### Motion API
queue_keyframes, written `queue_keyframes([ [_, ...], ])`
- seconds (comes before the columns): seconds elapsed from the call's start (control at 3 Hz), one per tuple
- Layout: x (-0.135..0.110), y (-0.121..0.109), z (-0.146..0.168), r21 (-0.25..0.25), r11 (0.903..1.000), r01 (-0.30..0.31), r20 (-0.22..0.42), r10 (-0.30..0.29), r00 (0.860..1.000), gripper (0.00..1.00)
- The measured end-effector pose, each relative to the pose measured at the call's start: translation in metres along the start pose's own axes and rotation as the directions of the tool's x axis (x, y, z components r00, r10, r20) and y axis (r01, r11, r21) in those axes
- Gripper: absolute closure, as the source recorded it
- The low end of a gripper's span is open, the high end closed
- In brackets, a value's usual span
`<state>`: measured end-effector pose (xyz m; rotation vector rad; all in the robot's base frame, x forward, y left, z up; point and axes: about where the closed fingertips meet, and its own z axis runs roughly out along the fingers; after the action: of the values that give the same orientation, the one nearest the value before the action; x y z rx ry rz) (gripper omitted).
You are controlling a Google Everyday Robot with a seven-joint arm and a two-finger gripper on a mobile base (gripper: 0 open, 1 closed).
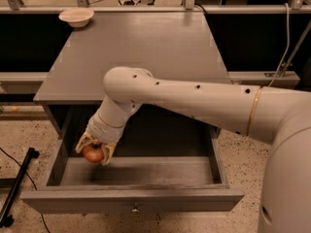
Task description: Place apple into top drawer
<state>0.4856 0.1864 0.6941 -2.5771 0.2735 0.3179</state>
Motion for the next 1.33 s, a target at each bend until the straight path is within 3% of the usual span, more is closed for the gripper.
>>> queue_keyframes([
  [0.33, -0.018, 0.002, 0.005, -0.017, 0.9988, 0.047, -0.005, -0.047, 0.999, 1.0],
  [1.0, -0.009, 0.006, 0.035, -0.06, 0.9964, 0.059, -0.048, -0.062, 0.997, 0.51],
  [1.33, -0.002, 0.016, 0.05, -0.077, 0.9954, 0.057, -0.036, -0.06, 0.998, 0.29],
])
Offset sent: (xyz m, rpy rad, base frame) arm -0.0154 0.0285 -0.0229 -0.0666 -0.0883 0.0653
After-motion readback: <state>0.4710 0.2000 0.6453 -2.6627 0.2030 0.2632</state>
